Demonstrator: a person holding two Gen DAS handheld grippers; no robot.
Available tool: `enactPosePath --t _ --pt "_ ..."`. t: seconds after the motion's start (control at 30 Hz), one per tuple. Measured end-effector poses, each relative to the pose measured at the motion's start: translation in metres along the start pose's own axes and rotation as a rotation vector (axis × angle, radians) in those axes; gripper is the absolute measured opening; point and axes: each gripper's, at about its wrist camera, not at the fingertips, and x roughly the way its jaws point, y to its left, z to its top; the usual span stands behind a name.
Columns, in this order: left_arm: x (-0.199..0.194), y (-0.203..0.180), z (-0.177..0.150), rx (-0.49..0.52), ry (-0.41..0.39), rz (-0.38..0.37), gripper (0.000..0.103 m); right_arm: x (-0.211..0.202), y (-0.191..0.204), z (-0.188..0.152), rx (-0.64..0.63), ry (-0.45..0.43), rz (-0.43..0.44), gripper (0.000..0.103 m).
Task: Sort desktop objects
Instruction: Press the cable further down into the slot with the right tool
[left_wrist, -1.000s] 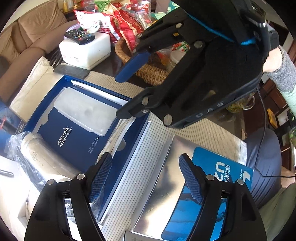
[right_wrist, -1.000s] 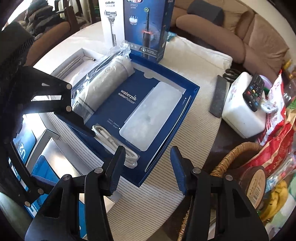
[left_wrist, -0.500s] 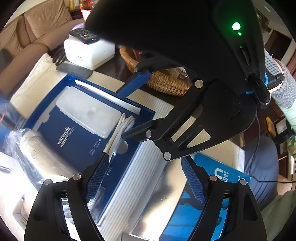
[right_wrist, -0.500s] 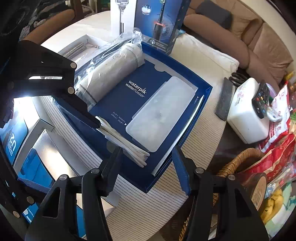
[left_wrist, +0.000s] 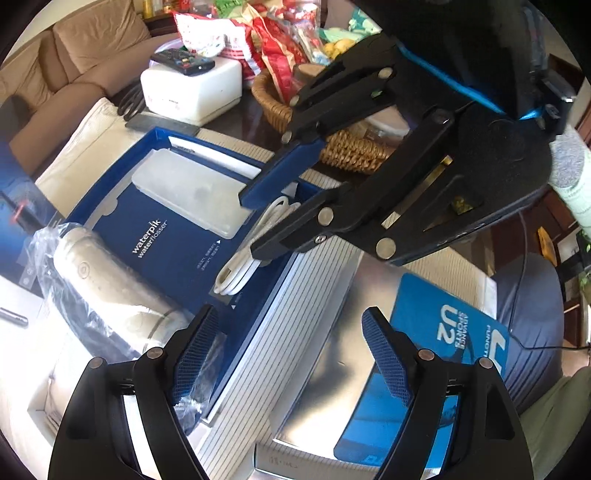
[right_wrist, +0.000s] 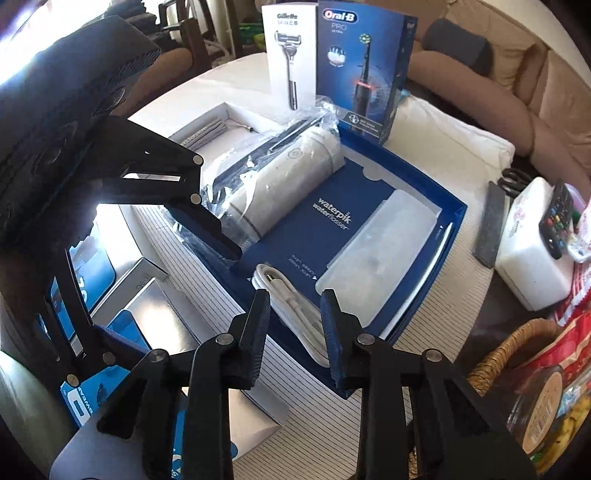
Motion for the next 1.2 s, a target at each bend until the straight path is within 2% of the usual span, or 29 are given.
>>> enactPosePath --t 0.2,0.37,0.53,0.63,0.73,0.87,1.0,1.07,1.2 --pt "-0.014 0.004 -0.01 -0.032 -0.063 -0.037 0.082 0.013 0.007 0.013 -0.032 0.015 0.05 0.027" --pt "-0.022 0.002 -0.018 -0.035 -0.076 -0.04 0.082 0.036 0.003 0.025 -0.032 0.116 0.122 0.027" --pt "-0.024 0.002 -0.019 -0.035 -0.083 -0.052 0.082 0.05 -0.022 0.041 0.038 0.239 0.296 0.029" --pt "-0.023 0.002 -0.017 -0.032 -0.087 -0.059 0.082 0.056 -0.031 0.047 0.071 0.264 0.402 0.032" --pt "-0.021 0.001 -0.013 -0.027 -0.089 -0.061 0.082 0.057 -0.029 0.051 0.053 0.257 0.356 0.029" --pt "-0.02 -0.001 -0.005 -0.02 -0.096 -0.077 0.082 0.04 -0.025 0.047 0.034 0.17 0.229 0.031" --pt "-0.013 -0.011 0.004 0.013 -0.077 -0.113 0.082 0.005 -0.029 0.03 0.043 0.092 0.073 0.031" --pt "-0.005 -0.017 0.008 0.037 -0.045 -0.127 0.082 -0.009 -0.037 0.02 0.067 0.082 0.052 0.032" --pt "0.013 -0.016 0.017 0.035 0.009 -0.081 0.082 -0.022 -0.038 0.001 0.063 0.102 -0.031 0.033"
